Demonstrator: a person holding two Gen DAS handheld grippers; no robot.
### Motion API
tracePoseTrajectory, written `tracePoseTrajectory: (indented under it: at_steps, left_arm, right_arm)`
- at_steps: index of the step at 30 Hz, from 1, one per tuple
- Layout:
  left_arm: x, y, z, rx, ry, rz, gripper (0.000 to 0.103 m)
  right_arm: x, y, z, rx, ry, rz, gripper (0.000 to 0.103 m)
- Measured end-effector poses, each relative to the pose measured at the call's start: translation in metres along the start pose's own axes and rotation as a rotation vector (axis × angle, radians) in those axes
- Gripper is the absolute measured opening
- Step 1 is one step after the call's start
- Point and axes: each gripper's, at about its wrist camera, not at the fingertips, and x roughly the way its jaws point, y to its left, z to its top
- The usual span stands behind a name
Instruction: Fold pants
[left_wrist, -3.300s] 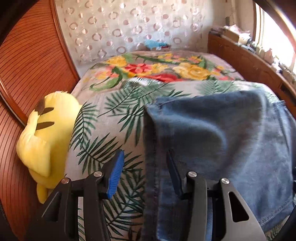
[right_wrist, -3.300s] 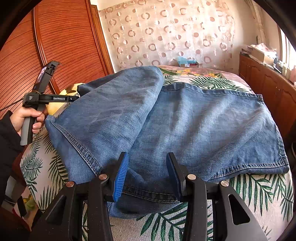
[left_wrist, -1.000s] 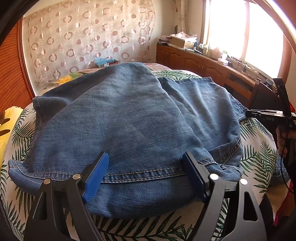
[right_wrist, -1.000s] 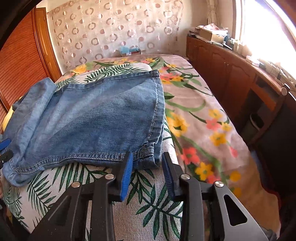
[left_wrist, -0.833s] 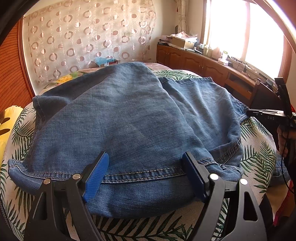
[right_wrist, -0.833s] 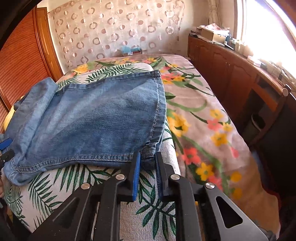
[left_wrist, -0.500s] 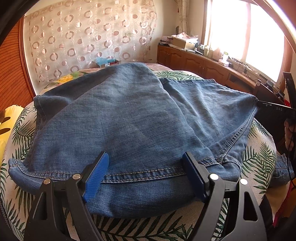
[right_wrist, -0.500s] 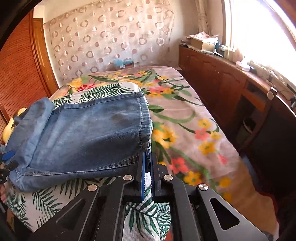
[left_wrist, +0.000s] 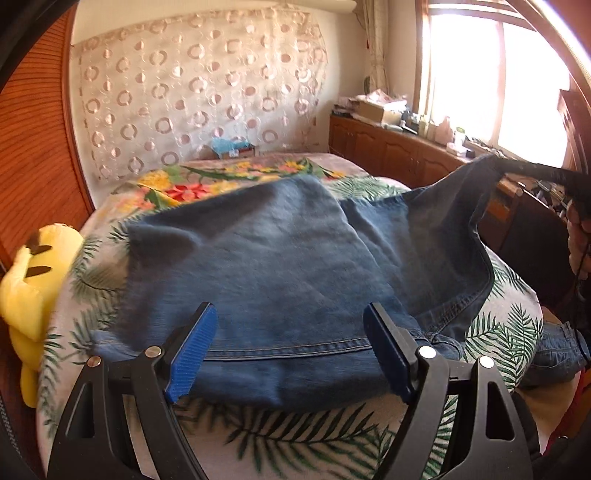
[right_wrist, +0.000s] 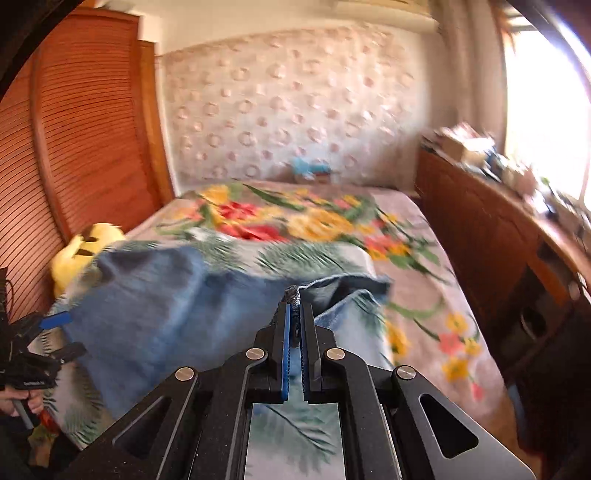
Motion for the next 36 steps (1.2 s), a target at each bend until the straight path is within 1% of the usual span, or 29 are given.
tracePoseTrajectory:
  at_steps: [6,10,12,15,18,19,21,24,26,28,30,31,34,36]
  left_arm:
    - [-0.024,0.020,0.001,-0.015,-0.033,0.027,0.082]
    - [-0.034,0.033,0.000,-0.027,-0.051,0.042,0.082]
    - [-0.036,0.038,-0.002,-0.032,-0.054,0.048,0.082]
    - [-0.036,0.044,-0.005,-0.041,-0.049,0.055,0.082]
    - [-0.032,0.049,-0.009,-0.045,-0.035,0.059,0.082]
    - [-0.030,0.050,-0.011,-0.046,-0.029,0.061,0.082]
    - [-0.028,0.048,-0.012,-0.049,-0.021,0.060,0.082]
    - [-0.022,0.048,-0.013,-0.050,-0.009,0.051,0.082]
    - [-0.017,0.047,-0.011,-0.047,-0.003,0.047,0.082]
    - [-0.012,0.045,-0.008,-0.043,0.001,0.043,0.082]
    - [-0.006,0.042,-0.004,-0.036,0.005,0.033,0.082]
    - [-0.002,0.041,-0.002,-0.029,0.009,0.026,0.082]
    - [0.011,0.040,0.003,0.002,0.025,0.036,0.082]
    - [0.018,0.040,0.005,0.020,0.041,0.044,0.082]
  right_arm:
    - [-0.004,0.064,0.028,-0.113,-0.050,0.119,0.004]
    - [-0.005,0.098,0.038,-0.163,-0.064,0.206,0.004]
    - [0.002,0.109,0.043,-0.182,-0.065,0.255,0.004]
    - [0.017,0.124,0.048,-0.218,-0.049,0.319,0.004]
    - [0.044,0.130,0.042,-0.229,0.027,0.384,0.004]
    - [0.055,0.134,0.041,-0.241,0.060,0.389,0.004]
    - [0.064,0.131,0.031,-0.252,0.094,0.371,0.007]
    - [0.069,0.116,0.025,-0.243,0.114,0.358,0.016]
    - [0.070,0.102,0.022,-0.226,0.116,0.345,0.030]
    - [0.075,0.093,0.024,-0.211,0.118,0.325,0.031]
    - [0.072,0.082,0.017,-0.207,0.125,0.282,0.031]
    - [0.067,0.089,0.014,-0.203,0.130,0.262,0.032]
    - [0.077,0.084,0.000,-0.172,0.162,0.227,0.032]
    - [0.084,0.079,-0.011,-0.151,0.185,0.205,0.034]
